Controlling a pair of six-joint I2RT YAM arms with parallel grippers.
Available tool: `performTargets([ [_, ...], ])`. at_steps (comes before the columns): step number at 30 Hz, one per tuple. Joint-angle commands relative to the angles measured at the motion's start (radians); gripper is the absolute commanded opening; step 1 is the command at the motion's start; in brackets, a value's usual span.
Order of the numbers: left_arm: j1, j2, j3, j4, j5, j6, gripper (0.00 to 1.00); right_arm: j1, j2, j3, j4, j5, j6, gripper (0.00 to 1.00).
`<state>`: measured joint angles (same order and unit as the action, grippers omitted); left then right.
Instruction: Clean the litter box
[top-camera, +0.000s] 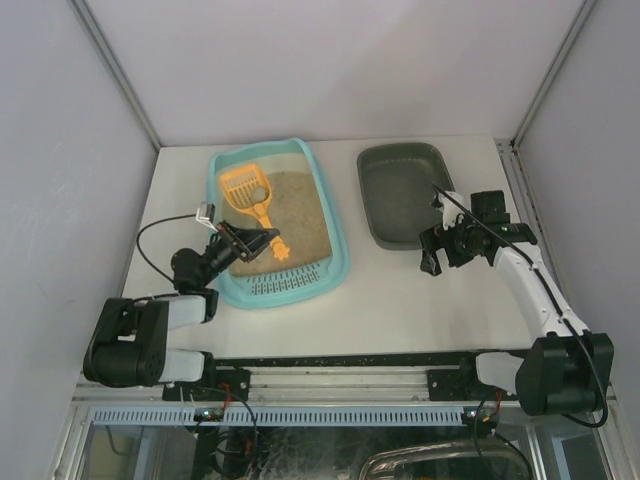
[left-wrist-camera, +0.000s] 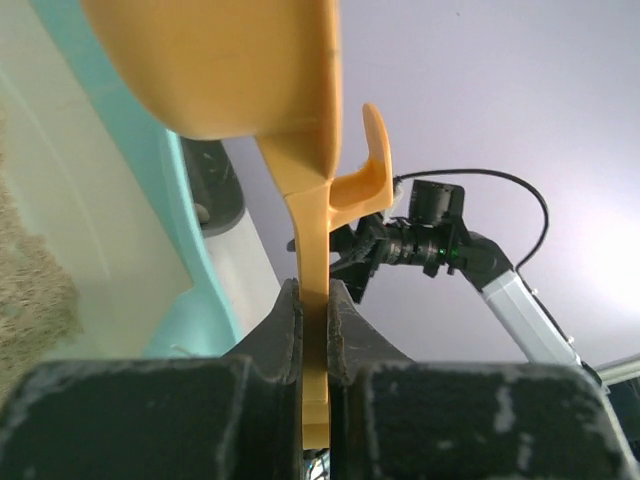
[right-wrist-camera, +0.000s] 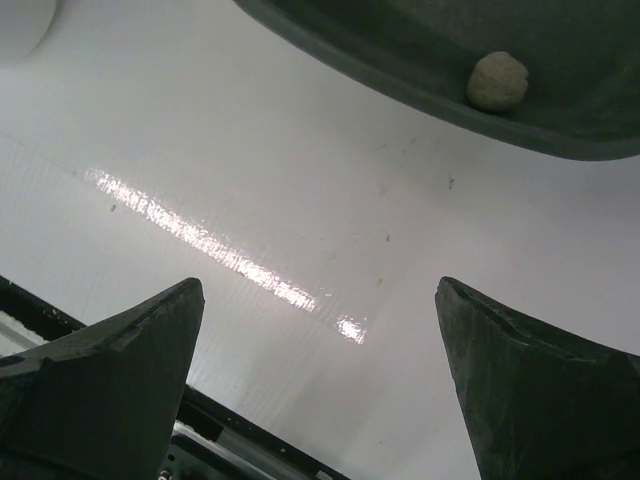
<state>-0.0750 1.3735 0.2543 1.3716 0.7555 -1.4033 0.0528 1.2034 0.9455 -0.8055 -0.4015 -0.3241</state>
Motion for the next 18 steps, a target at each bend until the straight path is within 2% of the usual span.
performTargets([
  [1, -0.109, -0.064, 0.097, -0.093, 0.048, 0.098, 0.0, -0.003, -0.033, -0.015, 0.07, 0.041, 0.019, 1.0],
  [3, -0.056, -0.039, 0.026, 0.083, 0.008, -0.006, 0.0, -0.001, -0.037, -0.023, 0.081, 0.062, 0.014, 1.0],
  [4, -0.035, -0.019, 0.0, 0.094, -0.025, -0.033, 0.0, -0.001, -0.036, -0.024, 0.084, 0.075, 0.014, 1.0],
  [6, -0.09, 0.057, 0.076, 0.092, 0.082, -0.035, 0.0, -0.001, -0.031, -0.025, 0.085, 0.09, 0.014, 1.0],
  [7, -0.102, 0.069, 0.079, 0.101, 0.079, -0.05, 0.0, 0.0, -0.03, -0.026, 0.085, 0.092, 0.013, 1.0],
  [9, -0.049, 0.033, 0.006, 0.093, 0.0, -0.022, 0.0, 0.001, -0.029, -0.026, 0.085, 0.092, 0.011, 1.0],
  [10, -0.042, 0.016, 0.024, -0.014, -0.012, 0.021, 0.0, 0.003, -0.026, -0.027, 0.085, 0.091, 0.011, 1.0],
  [11, -0.068, -0.007, 0.071, -0.208, 0.005, 0.117, 0.0, 0.003, -0.024, -0.028, 0.084, 0.092, 0.01, 1.0],
  [12, -0.09, -0.037, 0.086, -0.309, 0.015, 0.178, 0.0, 0.005, -0.022, -0.029, 0.084, 0.092, 0.008, 1.0],
  [13, -0.077, -0.061, 0.046, -0.252, 0.0, 0.152, 0.0, 0.005, -0.021, -0.03, 0.086, 0.096, 0.008, 1.0],
  [15, 0.012, -0.043, -0.031, 0.012, -0.046, -0.027, 0.0, 0.006, -0.016, -0.029, 0.087, 0.103, 0.007, 1.0],
  [17, 0.003, 0.036, 0.05, 0.02, 0.044, -0.088, 0.0, 0.007, -0.015, -0.03, 0.088, 0.107, 0.004, 1.0],
  [18, -0.005, 0.07, 0.052, 0.102, 0.074, -0.138, 0.0, 0.009, -0.015, -0.03, 0.089, 0.108, 0.003, 1.0],
])
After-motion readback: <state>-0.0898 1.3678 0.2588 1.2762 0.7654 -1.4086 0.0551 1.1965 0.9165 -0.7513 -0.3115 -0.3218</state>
